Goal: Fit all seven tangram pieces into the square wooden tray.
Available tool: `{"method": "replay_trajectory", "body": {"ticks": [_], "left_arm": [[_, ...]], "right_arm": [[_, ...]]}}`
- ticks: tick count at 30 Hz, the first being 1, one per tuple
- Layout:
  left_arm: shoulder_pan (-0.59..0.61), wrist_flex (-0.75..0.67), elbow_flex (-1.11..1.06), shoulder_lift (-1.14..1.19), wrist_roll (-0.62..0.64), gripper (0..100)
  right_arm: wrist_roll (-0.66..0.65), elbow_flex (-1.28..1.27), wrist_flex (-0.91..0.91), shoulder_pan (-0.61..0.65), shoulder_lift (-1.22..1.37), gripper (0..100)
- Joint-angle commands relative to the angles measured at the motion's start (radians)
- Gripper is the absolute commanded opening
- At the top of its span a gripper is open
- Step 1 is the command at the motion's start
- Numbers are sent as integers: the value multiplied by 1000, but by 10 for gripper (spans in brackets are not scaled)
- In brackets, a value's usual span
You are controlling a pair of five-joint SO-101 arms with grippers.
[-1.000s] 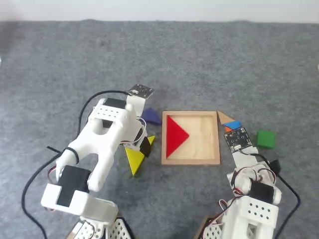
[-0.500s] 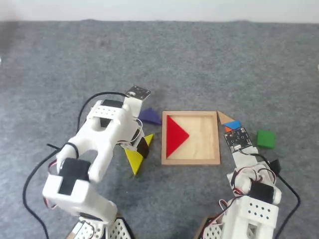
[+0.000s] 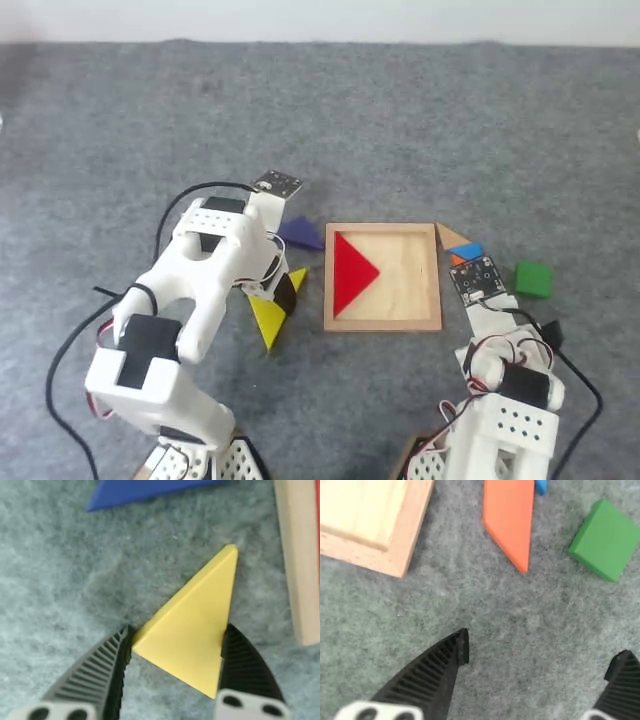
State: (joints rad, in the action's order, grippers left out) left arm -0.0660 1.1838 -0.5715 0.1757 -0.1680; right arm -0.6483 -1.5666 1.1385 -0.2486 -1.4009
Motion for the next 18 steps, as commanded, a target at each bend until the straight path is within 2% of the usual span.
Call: {"method": "replay_trajectory", "body": {"ticks": [1, 10, 18], "left_arm": [[8, -8, -2, 20, 8, 203], [-103, 51, 19, -38, 69, 203], [-129, 35, -19, -60, 80, 206]], "right_arm": [[3, 5, -16, -5, -10, 430], [3, 5, -16, -5, -10, 430], [3, 5, -16, -8, -10, 430]]}}
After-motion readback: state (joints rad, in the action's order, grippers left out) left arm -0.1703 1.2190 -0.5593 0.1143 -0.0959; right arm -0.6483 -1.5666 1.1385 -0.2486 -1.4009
